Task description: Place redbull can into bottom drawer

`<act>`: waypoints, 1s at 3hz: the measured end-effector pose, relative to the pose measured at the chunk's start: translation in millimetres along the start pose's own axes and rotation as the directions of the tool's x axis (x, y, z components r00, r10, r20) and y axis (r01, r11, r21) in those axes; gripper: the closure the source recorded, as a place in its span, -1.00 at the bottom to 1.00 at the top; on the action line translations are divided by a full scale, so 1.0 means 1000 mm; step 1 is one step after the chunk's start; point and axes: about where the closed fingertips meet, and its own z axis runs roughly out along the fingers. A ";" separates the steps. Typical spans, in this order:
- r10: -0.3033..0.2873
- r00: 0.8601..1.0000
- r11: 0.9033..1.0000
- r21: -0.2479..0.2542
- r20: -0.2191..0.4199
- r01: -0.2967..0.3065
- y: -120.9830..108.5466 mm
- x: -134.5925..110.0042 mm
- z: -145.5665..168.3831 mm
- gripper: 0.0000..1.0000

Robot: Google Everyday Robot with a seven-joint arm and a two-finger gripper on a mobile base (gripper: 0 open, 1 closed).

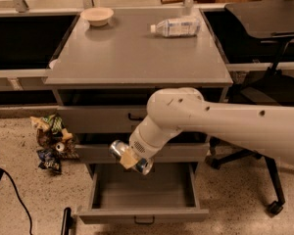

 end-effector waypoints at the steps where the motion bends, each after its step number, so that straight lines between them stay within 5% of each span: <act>1: -0.026 0.996 0.997 0.074 -0.080 0.032 -0.011 0.036 0.037 1.00; 3: 0.051 0.988 0.997 0.068 -0.145 -0.042 -0.060 0.111 0.115 1.00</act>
Offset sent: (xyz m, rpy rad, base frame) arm -0.0174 -0.0620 -0.1783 -0.2193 0.0492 -0.0218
